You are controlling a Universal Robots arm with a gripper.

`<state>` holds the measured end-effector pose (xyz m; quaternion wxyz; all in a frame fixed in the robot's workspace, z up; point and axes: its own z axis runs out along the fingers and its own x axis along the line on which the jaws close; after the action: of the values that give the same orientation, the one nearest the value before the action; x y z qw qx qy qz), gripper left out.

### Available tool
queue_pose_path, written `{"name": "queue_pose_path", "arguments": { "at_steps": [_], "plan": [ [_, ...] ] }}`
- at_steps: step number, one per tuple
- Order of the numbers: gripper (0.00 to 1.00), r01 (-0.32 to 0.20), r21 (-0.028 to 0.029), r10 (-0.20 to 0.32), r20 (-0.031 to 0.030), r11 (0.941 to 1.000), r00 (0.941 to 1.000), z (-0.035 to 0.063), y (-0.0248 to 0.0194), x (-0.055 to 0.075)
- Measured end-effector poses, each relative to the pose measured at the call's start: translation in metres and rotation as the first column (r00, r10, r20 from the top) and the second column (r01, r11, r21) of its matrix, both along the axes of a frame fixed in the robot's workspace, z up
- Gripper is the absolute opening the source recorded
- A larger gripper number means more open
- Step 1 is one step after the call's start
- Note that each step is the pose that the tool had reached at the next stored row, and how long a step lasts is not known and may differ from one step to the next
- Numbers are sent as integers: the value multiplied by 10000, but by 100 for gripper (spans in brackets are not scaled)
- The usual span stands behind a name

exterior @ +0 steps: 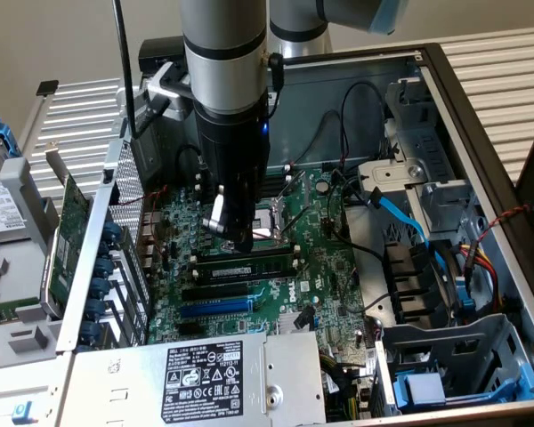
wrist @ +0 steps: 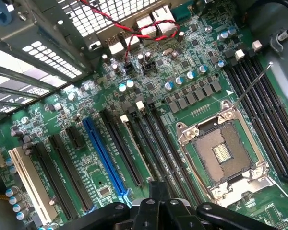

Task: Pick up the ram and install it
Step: 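Press down the ram until it locks into place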

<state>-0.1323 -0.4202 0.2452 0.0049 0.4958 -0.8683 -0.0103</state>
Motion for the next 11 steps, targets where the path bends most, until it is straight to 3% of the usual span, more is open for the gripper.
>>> {"name": "queue_pose_path", "arguments": {
  "at_steps": [6,11],
  "plan": [
    [11,918,0,-918,0,9958,9958,0,0,0],
    [11,1687,0,-1687,0,9857,9857,0,0,0]
  ]
}}
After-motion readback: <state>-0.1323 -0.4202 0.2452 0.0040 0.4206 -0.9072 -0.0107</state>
